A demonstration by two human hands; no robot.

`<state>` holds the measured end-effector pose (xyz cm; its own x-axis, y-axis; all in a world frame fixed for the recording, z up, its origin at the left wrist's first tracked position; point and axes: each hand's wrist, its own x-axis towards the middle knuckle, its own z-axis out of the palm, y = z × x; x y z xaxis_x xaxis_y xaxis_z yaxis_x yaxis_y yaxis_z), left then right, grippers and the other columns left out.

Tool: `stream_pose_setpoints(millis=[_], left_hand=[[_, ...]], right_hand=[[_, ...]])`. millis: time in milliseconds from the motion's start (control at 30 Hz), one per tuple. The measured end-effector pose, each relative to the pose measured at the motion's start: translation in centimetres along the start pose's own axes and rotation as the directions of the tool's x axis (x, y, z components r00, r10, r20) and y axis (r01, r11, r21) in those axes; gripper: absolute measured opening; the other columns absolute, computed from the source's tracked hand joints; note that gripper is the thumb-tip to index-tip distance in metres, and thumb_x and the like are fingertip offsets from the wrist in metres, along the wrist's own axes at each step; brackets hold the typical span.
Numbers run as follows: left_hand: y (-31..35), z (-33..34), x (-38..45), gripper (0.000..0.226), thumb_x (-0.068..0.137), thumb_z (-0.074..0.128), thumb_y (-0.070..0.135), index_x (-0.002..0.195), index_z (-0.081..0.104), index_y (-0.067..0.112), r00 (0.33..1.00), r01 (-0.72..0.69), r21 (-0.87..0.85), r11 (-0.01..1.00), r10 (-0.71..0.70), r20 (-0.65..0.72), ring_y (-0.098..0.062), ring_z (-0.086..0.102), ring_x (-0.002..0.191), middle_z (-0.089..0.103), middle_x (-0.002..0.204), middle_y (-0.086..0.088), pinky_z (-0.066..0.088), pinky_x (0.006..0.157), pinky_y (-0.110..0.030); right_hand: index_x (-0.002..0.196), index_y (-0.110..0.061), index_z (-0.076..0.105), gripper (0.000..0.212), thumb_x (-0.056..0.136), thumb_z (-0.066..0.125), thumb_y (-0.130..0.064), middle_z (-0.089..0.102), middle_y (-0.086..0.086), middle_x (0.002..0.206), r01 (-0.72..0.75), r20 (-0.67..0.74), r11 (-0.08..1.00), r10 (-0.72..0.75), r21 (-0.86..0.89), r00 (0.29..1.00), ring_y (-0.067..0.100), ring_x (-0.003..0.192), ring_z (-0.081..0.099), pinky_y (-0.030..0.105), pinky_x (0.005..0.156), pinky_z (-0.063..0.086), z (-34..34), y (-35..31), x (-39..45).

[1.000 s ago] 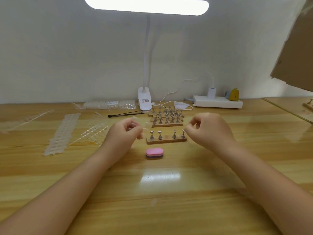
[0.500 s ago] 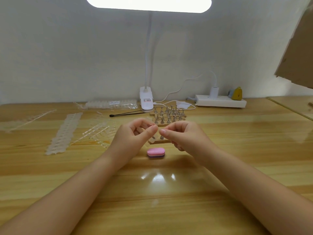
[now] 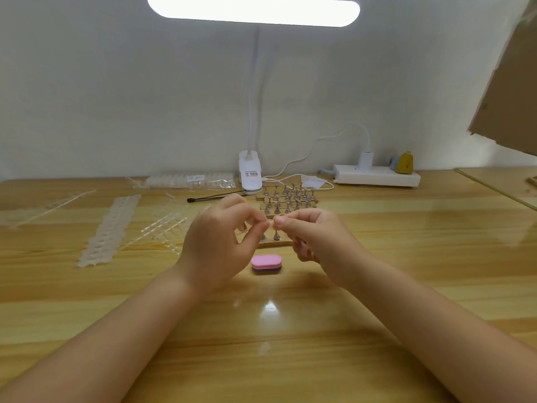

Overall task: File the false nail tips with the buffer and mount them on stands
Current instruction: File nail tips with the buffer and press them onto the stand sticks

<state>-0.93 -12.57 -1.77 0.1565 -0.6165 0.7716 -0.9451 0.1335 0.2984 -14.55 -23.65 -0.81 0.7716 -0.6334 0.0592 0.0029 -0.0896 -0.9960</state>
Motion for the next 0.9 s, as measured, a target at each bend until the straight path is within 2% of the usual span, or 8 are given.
stream_pose_setpoints(millis=[133,233,333,433,533,633,700,900], left_hand=[[-0.3,-0.7,1.1,0.013,0.084,0.069,0.012,0.072,0.068,0.015,0.854,0.517,-0.514,0.685,-0.454,0.255,-0.01,0.056,0.06,0.063,0.064,0.005,0.045,0.061,-0.026],[-2.1,-1.4,1.4,0.015,0.084,0.07,0.02,0.069,0.069,0.019,0.755,0.656,-0.322,0.682,-0.598,0.271,-0.001,0.051,0.05,0.063,0.06,0.009,0.039,0.055,-0.023],[-3.7,-1.3,0.7,0.015,0.084,0.068,0.029,0.094,0.071,0.018,0.756,0.614,0.116,0.781,-0.624,0.2,-0.002,0.056,0.061,0.064,0.072,0.009,0.041,0.057,-0.024],[-4.2,-0.9,0.0,0.045,0.088,0.058,0.039,0.127,0.058,0.017,0.675,0.599,0.419,0.682,-0.712,0.195,-0.018,0.062,0.093,0.066,0.1,0.003,0.05,0.078,-0.031],[-4.1,-1.1,0.0,0.045,0.088,0.051,0.047,0.125,0.057,0.022,0.763,0.418,0.676,0.607,-0.639,0.101,-0.024,0.054,0.109,0.059,0.115,0.0,0.046,0.087,-0.034],[-3.2,-1.5,0.3,0.034,0.083,0.057,0.054,0.11,0.061,0.034,0.841,0.361,0.436,0.824,-0.489,0.229,-0.01,0.055,0.088,0.057,0.096,0.013,0.043,0.071,-0.028],[-1.9,-1.4,0.5,0.035,0.076,0.058,0.066,0.101,0.06,0.042,0.806,0.305,0.244,0.92,-0.386,0.449,0.0,0.052,0.078,0.056,0.088,0.019,0.041,0.065,-0.023],[-0.6,0.2,-0.4,0.028,0.089,0.059,0.046,0.114,0.065,0.033,0.786,0.062,0.187,0.98,-0.163,0.597,-0.004,0.051,0.094,0.053,0.101,0.017,0.044,0.081,-0.024]], right_hand=[[0.088,-0.004,0.067,0.013,0.091,0.062,-0.016,0.043,-0.01,0.047,-0.001,0.056,0.999,-0.002,0.049,0.998,0.006,0.037,0.035,0.019,0.041,0.028,-0.7,-0.4,0.4],[0.088,-0.006,0.067,0.013,0.091,0.063,-0.018,0.041,-0.008,0.049,-0.003,0.008,0.999,0.002,0.051,1.0,0.007,0.036,0.034,0.019,0.039,0.028,-2.1,-0.5,0.9],[0.088,-0.005,0.069,0.017,0.087,0.068,-0.022,0.043,-0.003,0.053,-0.017,-0.053,1.0,0.019,0.021,0.998,0.008,0.039,0.035,0.02,0.039,0.03,-2.8,0.1,1.2],[0.087,-0.006,0.072,0.018,0.085,0.071,-0.024,0.045,-0.002,0.052,-0.053,-0.063,0.998,0.054,0.02,0.997,0.009,0.039,0.037,0.019,0.038,0.031,-2.8,1.0,1.3],[0.092,-0.001,0.07,0.023,0.085,0.072,-0.023,0.049,-0.003,0.05,-0.069,-0.058,0.997,0.07,0.019,0.996,0.008,0.039,0.04,0.018,0.036,0.033,-2.6,1.7,1.3],[0.091,0.0,0.07,0.024,0.083,0.072,-0.024,0.052,-0.003,0.051,-0.048,-0.048,0.998,0.049,0.026,0.998,0.008,0.039,0.042,0.018,0.036,0.034,-2.5,2.1,1.4],[0.092,-0.001,0.071,0.026,0.083,0.072,-0.024,0.051,-0.004,0.05,-0.039,-0.036,0.998,0.04,0.045,0.999,0.008,0.039,0.043,0.018,0.037,0.035,-2.3,2.4,1.3],[0.091,-0.004,0.072,0.022,0.08,0.071,-0.023,0.048,-0.005,0.05,-0.086,0.035,0.981,0.081,0.175,0.996,0.008,0.041,0.043,0.019,0.037,0.036,-2.0,2.8,1.3]])
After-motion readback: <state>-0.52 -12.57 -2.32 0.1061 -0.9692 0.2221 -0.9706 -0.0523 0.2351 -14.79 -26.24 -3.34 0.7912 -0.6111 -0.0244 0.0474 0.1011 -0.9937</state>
